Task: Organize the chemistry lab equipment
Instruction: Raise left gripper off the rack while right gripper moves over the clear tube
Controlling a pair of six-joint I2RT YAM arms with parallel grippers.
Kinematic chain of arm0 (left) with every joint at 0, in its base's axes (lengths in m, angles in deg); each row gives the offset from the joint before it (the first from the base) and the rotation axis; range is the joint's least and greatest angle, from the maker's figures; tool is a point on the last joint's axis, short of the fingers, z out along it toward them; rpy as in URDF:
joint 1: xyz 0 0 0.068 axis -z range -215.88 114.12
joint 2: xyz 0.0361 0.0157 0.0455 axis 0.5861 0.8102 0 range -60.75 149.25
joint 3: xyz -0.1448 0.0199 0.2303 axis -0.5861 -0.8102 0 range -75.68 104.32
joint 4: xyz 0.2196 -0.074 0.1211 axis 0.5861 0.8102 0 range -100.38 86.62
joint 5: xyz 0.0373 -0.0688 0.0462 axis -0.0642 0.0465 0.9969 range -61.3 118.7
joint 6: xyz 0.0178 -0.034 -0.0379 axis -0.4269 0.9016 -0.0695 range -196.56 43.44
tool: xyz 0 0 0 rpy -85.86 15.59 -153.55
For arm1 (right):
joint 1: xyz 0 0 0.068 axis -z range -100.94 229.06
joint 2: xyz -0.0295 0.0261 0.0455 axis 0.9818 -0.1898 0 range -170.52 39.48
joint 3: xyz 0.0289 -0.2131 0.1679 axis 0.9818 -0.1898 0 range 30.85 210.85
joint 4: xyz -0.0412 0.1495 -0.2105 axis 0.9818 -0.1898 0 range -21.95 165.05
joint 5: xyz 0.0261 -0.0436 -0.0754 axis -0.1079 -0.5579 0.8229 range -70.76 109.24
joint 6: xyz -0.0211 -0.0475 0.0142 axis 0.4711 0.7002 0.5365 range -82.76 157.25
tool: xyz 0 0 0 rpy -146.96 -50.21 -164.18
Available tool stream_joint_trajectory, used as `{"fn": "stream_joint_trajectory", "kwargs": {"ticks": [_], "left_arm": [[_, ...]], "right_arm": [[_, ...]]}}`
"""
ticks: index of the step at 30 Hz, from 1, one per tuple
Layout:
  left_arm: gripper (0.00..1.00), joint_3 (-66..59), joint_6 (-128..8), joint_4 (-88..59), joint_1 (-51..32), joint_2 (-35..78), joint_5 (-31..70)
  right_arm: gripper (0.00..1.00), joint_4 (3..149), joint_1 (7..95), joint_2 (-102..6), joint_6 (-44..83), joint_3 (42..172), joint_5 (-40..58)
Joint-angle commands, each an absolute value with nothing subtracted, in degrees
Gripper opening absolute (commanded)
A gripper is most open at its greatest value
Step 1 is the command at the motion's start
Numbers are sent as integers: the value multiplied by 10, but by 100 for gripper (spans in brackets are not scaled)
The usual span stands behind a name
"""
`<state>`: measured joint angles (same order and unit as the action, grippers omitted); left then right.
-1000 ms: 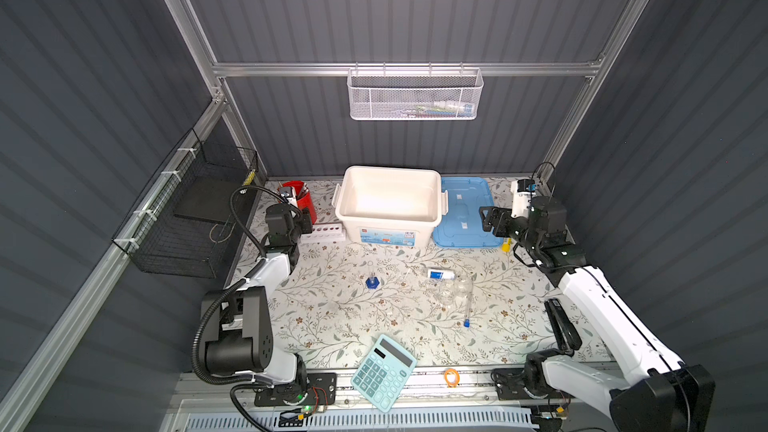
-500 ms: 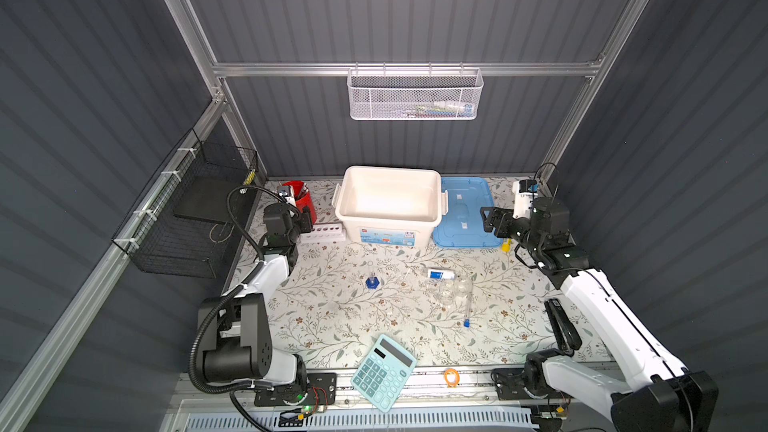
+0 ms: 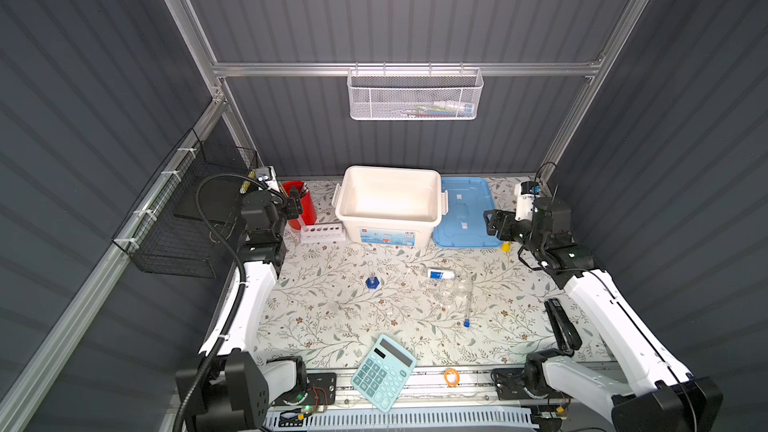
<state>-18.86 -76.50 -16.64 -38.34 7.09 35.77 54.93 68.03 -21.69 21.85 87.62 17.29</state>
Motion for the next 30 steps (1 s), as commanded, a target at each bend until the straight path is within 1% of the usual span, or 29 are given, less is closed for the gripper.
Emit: {"fn": "stream_joint_trajectory", "kwargs": {"ticks": [1, 6, 8, 11, 12, 15, 19, 23, 30], "left_arm": [[78, -148, -770, -95, -387, 51, 320], [79, -139, -776, -73, -372, 26, 257], [79, -132, -803, -60, -331, 25, 268], [79, -110, -867, -20, -235, 45, 326], [79, -105, -876, -10, -216, 54, 336], [78, -105, -876, -6, -188, 65, 318], [78, -106, -878, -4, -168, 68, 311], [78, -103, -876, -4, -164, 69, 295], [78, -96, -871, 3, -159, 79, 271]], "right_arm": [[86, 472, 681, -210, 222, 891, 194], [84, 382, 681, -210, 206, 893, 201], [83, 350, 680, -218, 198, 895, 199], [81, 302, 678, -242, 186, 901, 206], [80, 289, 677, -264, 183, 902, 204], [75, 272, 669, -301, 167, 897, 196], [72, 286, 654, -336, 143, 880, 194], [69, 321, 652, -363, 114, 857, 167], [63, 345, 634, -435, 81, 848, 168]]}}
